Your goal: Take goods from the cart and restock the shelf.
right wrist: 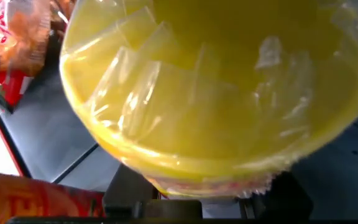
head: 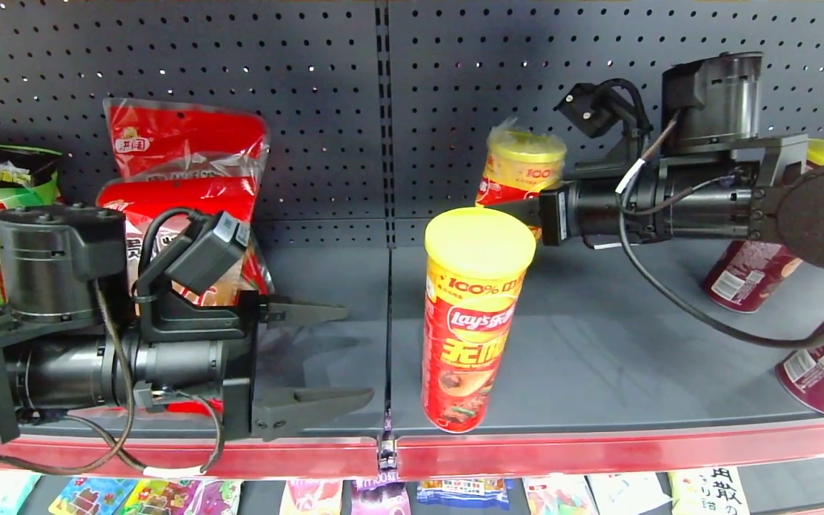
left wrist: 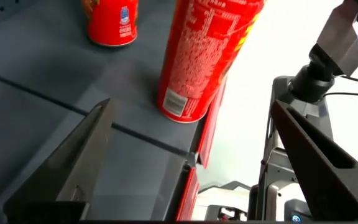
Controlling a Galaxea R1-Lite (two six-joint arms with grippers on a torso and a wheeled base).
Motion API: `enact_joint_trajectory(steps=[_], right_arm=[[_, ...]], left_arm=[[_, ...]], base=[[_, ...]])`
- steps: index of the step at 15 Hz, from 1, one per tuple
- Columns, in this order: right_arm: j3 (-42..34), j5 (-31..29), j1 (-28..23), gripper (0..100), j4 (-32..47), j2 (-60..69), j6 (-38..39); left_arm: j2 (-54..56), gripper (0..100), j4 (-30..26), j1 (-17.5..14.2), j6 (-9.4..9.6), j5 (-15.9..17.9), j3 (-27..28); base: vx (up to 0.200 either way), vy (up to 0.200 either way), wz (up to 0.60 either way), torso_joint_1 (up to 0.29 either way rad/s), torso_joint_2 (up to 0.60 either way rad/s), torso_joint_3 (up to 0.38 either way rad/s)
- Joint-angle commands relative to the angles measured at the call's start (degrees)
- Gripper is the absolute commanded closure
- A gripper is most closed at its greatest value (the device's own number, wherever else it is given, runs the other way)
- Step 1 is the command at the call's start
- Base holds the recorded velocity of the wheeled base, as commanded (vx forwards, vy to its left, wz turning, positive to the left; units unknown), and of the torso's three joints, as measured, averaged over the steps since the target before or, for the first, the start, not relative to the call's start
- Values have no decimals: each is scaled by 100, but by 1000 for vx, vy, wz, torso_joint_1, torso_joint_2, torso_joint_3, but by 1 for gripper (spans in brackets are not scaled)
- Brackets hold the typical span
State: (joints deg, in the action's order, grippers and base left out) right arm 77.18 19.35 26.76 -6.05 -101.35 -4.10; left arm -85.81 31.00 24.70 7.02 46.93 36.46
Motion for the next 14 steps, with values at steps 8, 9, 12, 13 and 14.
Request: enact_joint_trajectory(steps=[8,9,12,13,14], right_arm=[[474,17,163,100,-2,-412,5],[474,17,198,100,-2,-420,5],[403,-1,233,0,-2,-412,5],[394,-19,233,0,7,-376,32],[342,-27,233,0,7,-297,40]], left_arm=[[3,0,-6,-9,-8,-9,1],[-6,0,2,-9,-8,-9,10],[-6,0,-6,-9,-8,-9,19],[-15,0,-6,-9,-8,-9,19],[-24,0,-6,-9,-8,-9,28]], base=[[0,0,0,0,0,0],[0,0,0,0,0,0],[0,0,0,0,0,0],[0,0,0,0,0,0],[0,0,0,0,0,0]])
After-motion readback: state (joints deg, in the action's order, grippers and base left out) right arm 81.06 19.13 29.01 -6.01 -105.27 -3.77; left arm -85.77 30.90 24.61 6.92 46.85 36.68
